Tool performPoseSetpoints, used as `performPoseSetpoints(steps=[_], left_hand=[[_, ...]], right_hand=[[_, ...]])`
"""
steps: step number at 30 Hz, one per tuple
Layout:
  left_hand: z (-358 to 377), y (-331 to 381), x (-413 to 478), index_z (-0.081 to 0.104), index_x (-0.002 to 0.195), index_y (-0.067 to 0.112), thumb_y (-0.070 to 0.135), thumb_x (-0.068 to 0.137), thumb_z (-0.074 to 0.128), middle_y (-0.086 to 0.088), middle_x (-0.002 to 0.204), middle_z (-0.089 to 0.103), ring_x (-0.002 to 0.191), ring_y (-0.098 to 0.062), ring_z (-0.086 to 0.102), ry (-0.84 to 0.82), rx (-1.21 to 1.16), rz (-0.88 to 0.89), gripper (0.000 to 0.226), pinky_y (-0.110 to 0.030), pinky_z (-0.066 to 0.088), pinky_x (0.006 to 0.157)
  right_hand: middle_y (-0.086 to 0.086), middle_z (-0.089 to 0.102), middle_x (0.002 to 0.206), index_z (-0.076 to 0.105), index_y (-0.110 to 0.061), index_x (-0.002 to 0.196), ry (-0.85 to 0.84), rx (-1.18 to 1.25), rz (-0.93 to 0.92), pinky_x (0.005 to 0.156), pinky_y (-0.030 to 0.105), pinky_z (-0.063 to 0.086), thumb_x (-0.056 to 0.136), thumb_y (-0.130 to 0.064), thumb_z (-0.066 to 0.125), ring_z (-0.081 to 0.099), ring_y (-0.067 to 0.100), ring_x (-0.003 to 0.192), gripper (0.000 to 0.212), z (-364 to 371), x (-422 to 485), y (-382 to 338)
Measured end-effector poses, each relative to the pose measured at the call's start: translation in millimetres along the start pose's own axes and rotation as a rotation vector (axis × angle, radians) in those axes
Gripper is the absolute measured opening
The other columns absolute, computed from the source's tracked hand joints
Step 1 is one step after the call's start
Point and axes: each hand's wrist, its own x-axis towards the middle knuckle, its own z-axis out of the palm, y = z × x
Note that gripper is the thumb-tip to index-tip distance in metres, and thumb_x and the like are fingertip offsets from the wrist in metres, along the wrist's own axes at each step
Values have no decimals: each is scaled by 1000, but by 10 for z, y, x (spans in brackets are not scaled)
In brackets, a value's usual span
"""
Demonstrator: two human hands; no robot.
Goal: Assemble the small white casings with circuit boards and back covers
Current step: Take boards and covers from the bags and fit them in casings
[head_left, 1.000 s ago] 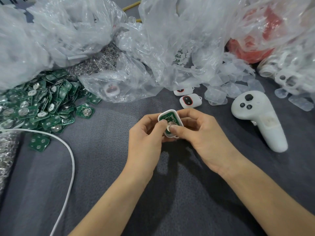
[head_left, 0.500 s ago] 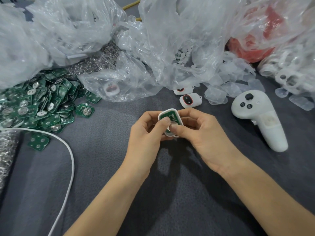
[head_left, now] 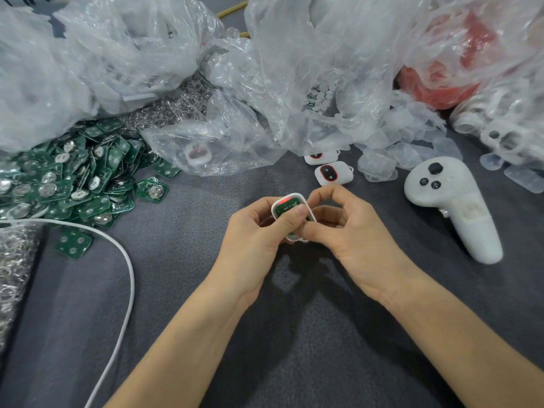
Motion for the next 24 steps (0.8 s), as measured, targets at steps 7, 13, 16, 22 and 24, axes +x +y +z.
performPoseSetpoints(steps=[7, 13, 16, 22, 24], left_hand=[[-11, 24, 30, 69, 98, 9, 11, 90, 57, -10, 93, 72, 83, -17, 68, -34, -86, -25, 16, -24, 55, 72], [-11, 42, 24, 66, 104, 1, 4, 91, 56, -22, 105, 69, 89, -23, 67, 16, -78, -15, 17, -26, 57, 75], [-16, 42, 20, 66, 104, 1, 4, 91, 57, -20, 104, 70, 87, -21, 69, 13, -74, 0, 16, -25, 56, 73], [-21, 40, 18, 64, 106, 0, 5, 88, 59, -19, 103, 70, 87, -20, 70, 9, -83, 4, 19, -25, 56, 74], [-17, 41, 18, 64, 106, 0, 4, 88, 59, -19, 102, 70, 86, -20, 70, 5, -82, 9, 19, -24, 56, 74]], right_hand=[[8, 73, 79, 64, -8, 93, 38, 95, 33, 63, 25, 57, 78, -3, 71, 70, 19, 73, 18, -35, 36, -12], [8, 74, 84, 70, -9, 99, 88, -3, -32, 63, 21, 55, 82, -5, 69, 70, 14, 75, 17, 2, 17, -20], [8, 75, 86, 70, -8, 101, 105, 1, -29, 67, 24, 57, 84, -4, 67, 70, 16, 78, 18, 9, 14, -23], [4, 75, 88, 71, -12, 100, 106, -4, -18, 71, 26, 58, 85, -5, 65, 71, 18, 85, 18, 4, 13, -35], [2, 75, 88, 71, -13, 100, 104, -9, -18, 71, 25, 58, 85, -5, 65, 71, 16, 84, 18, 6, 9, -42]])
